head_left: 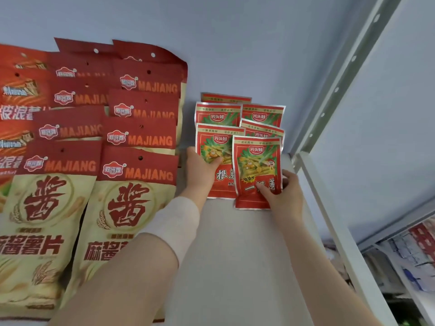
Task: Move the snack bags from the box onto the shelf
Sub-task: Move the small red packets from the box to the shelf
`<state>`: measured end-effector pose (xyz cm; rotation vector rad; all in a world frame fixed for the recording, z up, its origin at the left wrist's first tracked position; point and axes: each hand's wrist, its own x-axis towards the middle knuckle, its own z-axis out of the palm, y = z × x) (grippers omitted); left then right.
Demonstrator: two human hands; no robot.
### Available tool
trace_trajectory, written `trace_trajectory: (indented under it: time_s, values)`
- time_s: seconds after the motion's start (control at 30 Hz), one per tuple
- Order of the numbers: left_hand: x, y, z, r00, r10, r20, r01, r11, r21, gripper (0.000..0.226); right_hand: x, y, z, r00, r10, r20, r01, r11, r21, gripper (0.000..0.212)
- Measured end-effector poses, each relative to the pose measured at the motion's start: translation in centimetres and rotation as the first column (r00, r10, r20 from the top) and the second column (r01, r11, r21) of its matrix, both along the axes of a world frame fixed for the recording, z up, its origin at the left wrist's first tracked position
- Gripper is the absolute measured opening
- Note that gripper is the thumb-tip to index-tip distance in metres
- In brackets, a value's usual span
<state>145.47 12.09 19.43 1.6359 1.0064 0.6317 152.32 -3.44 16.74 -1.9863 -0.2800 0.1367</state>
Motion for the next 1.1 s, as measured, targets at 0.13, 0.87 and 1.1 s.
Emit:
trace_trajectory:
  time_s: [0.13, 0.87, 1.1]
  values:
    - [0.3, -0.1, -0.8, 0.997, 0.059, -0.043, -0.052, 0.989, 0.141, 0.057, -0.3, 0.2, -1.0, 0.994, -0.02, 0.109, 0.029, 0.996, -0.082, 0.075]
    - [-18.9, -3.4, 6.8, 0.725, 0.219, -0.653, 0.631, 0.168, 0.757, 0.028, -15.2, -1.6, 7.2, 0.738, 0.488, 0.466, 0.057, 0.643, -0.764, 0.045]
    - [-38.7, -6.9, 6.6, 0.569, 0.329, -0.754, 0.652, 0.379, 0.657, 0.041, -30.7, -2.6, 6.6, 0.495, 0.744, 0.449, -0.057, 0.543, -0.838, 0.043]
